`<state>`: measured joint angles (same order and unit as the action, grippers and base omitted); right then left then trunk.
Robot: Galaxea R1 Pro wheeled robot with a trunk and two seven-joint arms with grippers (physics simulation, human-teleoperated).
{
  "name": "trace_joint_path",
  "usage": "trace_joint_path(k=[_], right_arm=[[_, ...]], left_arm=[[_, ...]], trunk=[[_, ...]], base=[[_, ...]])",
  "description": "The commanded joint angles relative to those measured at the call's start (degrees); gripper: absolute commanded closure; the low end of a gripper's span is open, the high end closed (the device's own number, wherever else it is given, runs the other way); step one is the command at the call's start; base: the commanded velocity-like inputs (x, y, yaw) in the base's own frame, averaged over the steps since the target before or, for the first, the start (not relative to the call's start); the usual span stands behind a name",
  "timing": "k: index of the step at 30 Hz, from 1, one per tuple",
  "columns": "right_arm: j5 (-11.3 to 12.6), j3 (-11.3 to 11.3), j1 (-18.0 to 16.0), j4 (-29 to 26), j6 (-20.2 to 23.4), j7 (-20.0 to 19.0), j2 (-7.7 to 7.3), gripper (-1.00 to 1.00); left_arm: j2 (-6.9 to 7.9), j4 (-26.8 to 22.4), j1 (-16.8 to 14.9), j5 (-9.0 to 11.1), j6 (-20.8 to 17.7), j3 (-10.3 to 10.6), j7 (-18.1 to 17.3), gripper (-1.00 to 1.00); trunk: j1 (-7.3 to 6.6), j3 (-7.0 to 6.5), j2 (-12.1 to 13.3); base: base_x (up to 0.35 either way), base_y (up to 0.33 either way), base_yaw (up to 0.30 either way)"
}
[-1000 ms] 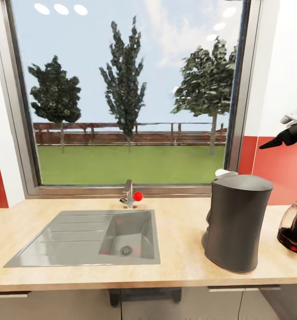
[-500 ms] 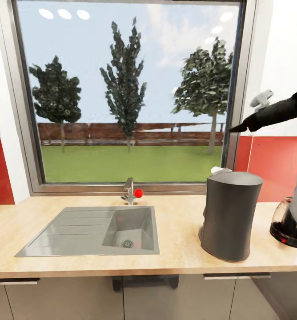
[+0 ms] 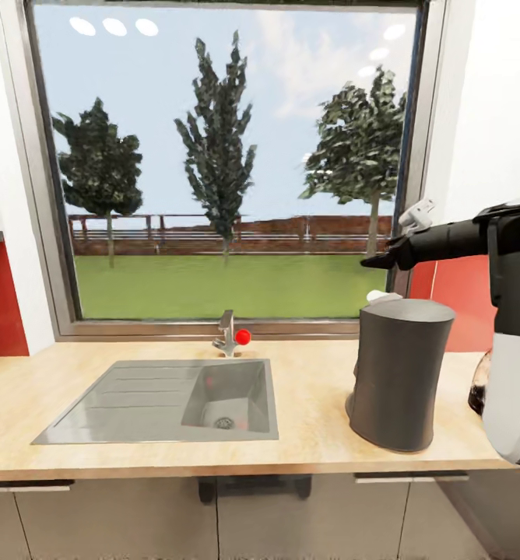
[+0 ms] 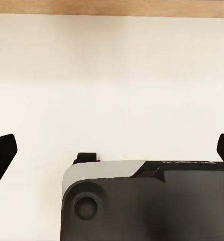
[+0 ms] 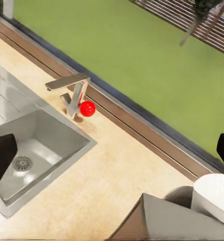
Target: Set up a coffee station on the kitchen countertop: keep the coffee maker on the countertop, move the bottle of coffee from the kitchen shelf to the counter next to the coffee maker, place a paper coffee filter on top of the coffee maker, put the saucer next to the coffee maker with the coffee cup on the saucer, and place the electric kettle next to the coffee maker.
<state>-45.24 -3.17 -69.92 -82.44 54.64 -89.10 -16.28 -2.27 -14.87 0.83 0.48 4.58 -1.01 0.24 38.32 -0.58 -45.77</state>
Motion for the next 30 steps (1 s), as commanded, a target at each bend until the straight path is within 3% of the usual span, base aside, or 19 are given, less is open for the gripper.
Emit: trace_joint_path(k=[1,7,8,13,18,23,28,30], right_arm=[[0.0,0.03,0.24,-0.29,0.7,-0.62,0.02,-1.0],[0.55,0.07,0.4,-0.33,0.68,-0.63,0.09,-1.0],[3.8,3.86,0.55,-0.28,0.65,-0.63,0.05,-1.0],[5.36,9.44,1.4,-0.32,0.64,-0.63,0.07,-1.0],[10.73,16.69,4.26,-0.58,-0.26,-0.63,0.03,-1.0],[12.74,18.88,8.76,-0.73,-3.59,-0.63,-0.03,-1.0],[13.31,19.39,13.65,-0.78,-6.83,-0.66,-0.25,-1.0],[13.34,19.41,14.02,-0.79,-7.04,-0.7,-0.35,-1.0]], left_arm=[[-0.02,-0.08,0.05,0.11,0.08,-0.08,0.02,-1.0],[-0.02,-0.08,0.05,0.06,0.08,-0.1,0.02,-1.0],[-0.02,-0.08,0.05,0.09,0.08,-0.09,0.02,-1.0],[-0.02,-0.08,0.05,0.05,0.08,-0.12,0.02,-1.0],[-0.02,-0.08,0.05,0.05,0.08,-0.12,0.02,-1.0],[-0.02,-0.08,0.05,0.05,0.08,-0.13,0.02,-1.0],[-0.02,-0.08,0.05,0.05,0.08,-0.09,0.02,-1.0],[-0.02,-0.08,0.05,0.05,0.08,-0.1,0.02,-1.0]], trunk=[[-0.01,-0.01,-0.01],[-0.01,-0.01,-0.01],[-0.01,-0.01,-0.01],[-0.01,-0.01,-0.01],[-0.01,-0.01,-0.01],[-0.01,-0.01,-0.01],[-0.01,-0.01,-0.01],[-0.01,-0.01,-0.01]], base=[[-0.055,0.0,0.0],[-0.128,0.0,0.0],[-0.059,0.0,0.0],[-0.026,0.0,0.0],[-0.004,0.0,0.0],[0.0,0.0,0.0],[0.0,0.0,0.0],[0.0,0.0,0.0]])
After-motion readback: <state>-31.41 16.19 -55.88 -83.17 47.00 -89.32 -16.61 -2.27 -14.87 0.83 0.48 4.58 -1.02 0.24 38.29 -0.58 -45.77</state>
